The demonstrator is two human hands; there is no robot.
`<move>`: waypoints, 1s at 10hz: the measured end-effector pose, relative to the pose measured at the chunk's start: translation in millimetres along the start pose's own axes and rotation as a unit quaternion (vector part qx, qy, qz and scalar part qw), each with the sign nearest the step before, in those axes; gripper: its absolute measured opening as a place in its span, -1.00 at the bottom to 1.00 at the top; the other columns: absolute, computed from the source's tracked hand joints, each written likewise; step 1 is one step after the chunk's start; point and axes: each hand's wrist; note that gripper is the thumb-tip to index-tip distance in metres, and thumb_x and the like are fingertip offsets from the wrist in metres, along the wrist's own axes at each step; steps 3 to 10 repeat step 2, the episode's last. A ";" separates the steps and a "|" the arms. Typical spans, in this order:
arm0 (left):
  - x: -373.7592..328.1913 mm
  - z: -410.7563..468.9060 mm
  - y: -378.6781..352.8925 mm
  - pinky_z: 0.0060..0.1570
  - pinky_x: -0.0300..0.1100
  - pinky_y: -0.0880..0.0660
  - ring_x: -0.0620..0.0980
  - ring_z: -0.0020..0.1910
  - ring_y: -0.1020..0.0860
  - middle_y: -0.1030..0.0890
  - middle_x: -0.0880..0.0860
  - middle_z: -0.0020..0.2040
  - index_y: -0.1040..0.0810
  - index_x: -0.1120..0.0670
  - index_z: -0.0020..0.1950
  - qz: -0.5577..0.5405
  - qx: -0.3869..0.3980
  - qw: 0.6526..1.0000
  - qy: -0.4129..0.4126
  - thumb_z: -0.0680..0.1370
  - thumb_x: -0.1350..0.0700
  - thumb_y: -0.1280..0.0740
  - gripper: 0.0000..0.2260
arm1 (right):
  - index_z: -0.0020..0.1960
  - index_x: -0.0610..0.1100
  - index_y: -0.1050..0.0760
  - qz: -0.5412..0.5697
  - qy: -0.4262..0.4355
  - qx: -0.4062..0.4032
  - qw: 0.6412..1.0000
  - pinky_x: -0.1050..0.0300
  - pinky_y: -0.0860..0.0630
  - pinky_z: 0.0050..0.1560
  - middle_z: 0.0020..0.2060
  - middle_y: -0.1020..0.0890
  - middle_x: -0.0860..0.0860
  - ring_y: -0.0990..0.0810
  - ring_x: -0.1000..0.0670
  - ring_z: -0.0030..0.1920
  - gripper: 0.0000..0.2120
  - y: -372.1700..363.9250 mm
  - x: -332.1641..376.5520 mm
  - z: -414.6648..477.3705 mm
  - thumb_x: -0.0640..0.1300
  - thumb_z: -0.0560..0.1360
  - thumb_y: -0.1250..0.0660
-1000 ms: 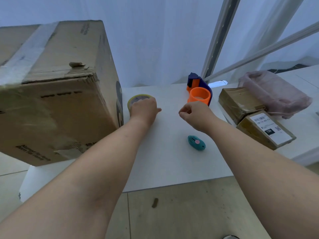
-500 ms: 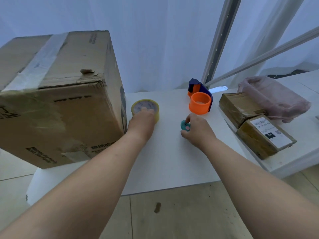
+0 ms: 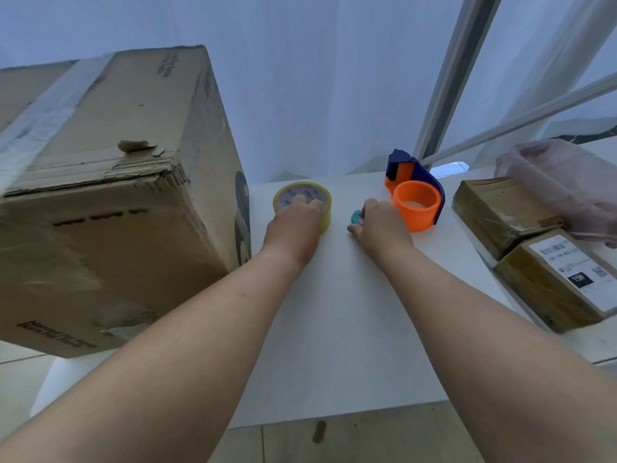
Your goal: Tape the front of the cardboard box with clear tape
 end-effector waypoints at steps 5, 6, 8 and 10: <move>1.9 -10.1 -2.5 -0.07 0.01 -0.48 0.20 0.10 -0.50 -0.38 0.13 0.28 -0.37 0.11 0.37 -0.013 -0.013 1.000 -0.011 0.58 0.21 -0.19 -0.65 | 0.27 -0.19 -0.34 0.006 0.018 -0.021 1.000 -0.01 -0.48 0.11 0.16 -0.48 -0.18 -0.45 -0.16 0.18 -0.56 12.7 0.2 -16.4 0.02 0.50 -0.32; 1.9 -10.1 -2.5 -0.07 0.01 -0.48 0.20 0.10 -0.50 -0.38 0.13 0.28 -0.37 0.11 0.37 -0.013 -0.013 1.000 -0.011 0.58 0.21 -0.19 -0.65 | 0.27 -0.19 -0.34 0.006 0.018 -0.021 1.000 -0.01 -0.48 0.11 0.16 -0.48 -0.18 -0.45 -0.16 0.18 -0.56 12.7 0.2 -16.4 0.02 0.50 -0.32; 1.9 -10.1 -2.5 -0.07 0.01 -0.48 0.20 0.10 -0.50 -0.38 0.13 0.28 -0.37 0.11 0.37 -0.013 -0.013 1.000 -0.011 0.58 0.21 -0.19 -0.65 | 0.27 -0.19 -0.34 0.006 0.018 -0.021 1.000 -0.01 -0.48 0.11 0.16 -0.48 -0.18 -0.45 -0.16 0.18 -0.56 12.7 0.2 -16.4 0.02 0.50 -0.32; 1.9 -10.1 -2.5 -0.07 0.01 -0.48 0.20 0.10 -0.50 -0.38 0.13 0.28 -0.37 0.11 0.37 -0.013 -0.013 1.000 -0.011 0.58 0.21 -0.19 -0.65 | 0.27 -0.19 -0.34 0.006 0.018 -0.021 1.000 -0.01 -0.48 0.11 0.16 -0.48 -0.18 -0.45 -0.16 0.18 -0.56 12.7 0.2 -16.4 0.02 0.50 -0.32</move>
Point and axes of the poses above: each hand's wrist, its own z-axis towards the middle knuckle, its own y-axis out of the back of the hand, x = y × z
